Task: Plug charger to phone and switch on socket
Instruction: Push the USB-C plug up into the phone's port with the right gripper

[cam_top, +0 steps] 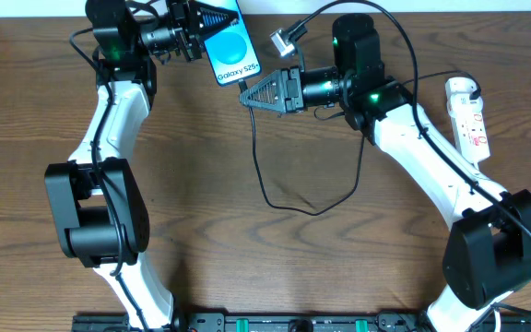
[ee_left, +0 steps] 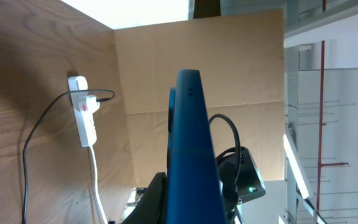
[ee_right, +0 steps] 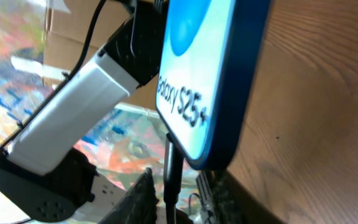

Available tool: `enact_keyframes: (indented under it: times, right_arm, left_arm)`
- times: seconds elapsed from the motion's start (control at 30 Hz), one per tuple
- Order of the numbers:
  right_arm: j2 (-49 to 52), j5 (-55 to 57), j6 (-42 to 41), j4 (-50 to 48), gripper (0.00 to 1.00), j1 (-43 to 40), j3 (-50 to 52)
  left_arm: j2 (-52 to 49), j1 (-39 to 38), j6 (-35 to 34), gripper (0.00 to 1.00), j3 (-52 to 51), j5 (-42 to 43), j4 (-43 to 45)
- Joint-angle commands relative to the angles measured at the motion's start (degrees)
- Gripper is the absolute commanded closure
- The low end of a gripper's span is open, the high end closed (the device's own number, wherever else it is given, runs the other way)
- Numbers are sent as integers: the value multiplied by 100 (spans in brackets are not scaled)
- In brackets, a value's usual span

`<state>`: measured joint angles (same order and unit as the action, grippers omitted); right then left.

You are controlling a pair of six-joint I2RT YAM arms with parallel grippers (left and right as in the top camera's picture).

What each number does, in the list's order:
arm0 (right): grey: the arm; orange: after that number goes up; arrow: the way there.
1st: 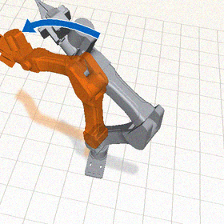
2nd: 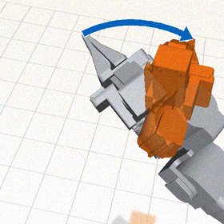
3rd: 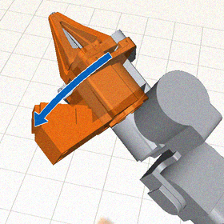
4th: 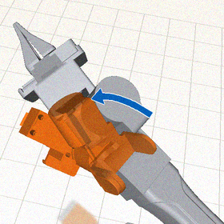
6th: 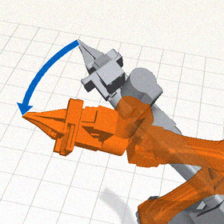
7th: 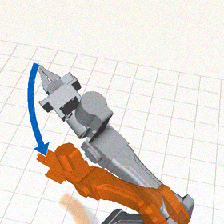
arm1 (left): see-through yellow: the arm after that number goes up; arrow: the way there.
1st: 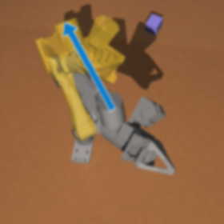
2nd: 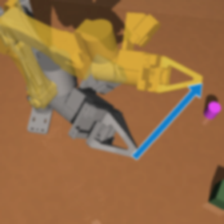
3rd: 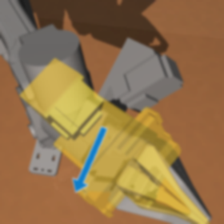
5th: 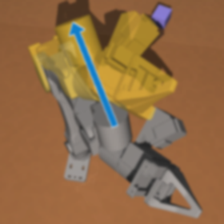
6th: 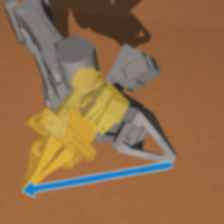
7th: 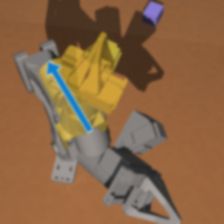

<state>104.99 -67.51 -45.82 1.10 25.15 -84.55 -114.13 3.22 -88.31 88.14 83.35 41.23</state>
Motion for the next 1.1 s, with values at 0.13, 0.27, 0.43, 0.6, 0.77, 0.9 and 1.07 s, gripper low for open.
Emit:
enact_keyframes:
  times: [0.13,0.27,0.43,0.6,0.77,0.9,1.07]
  right_arm:
    - [2,57,114,-7,89,68,-44]
    - [13,127,111,-7,98,72,-44]
    - [13,166,109,-22,99,50,-44]
    - [13,264,46,-26,99,28,-44]
    - [13,315,-2,-94,99,13,-44]
    - [13,396,-66,-140,99,-22,-44]
    - [13,369,-85,-155,99,-63,-44]
  left_arm:
    - [107,-20,-31,92,120,68,66]
    - [107,-76,-28,93,120,122,66]
    - [107,-105,-24,93,118,223,66]
    - [107,-114,-4,93,118,304,68]
    - [107,-133,151,93,118,455,68]
    - [107,-133,166,93,118,474,68]
    - [107,-133,166,93,118,468,68]
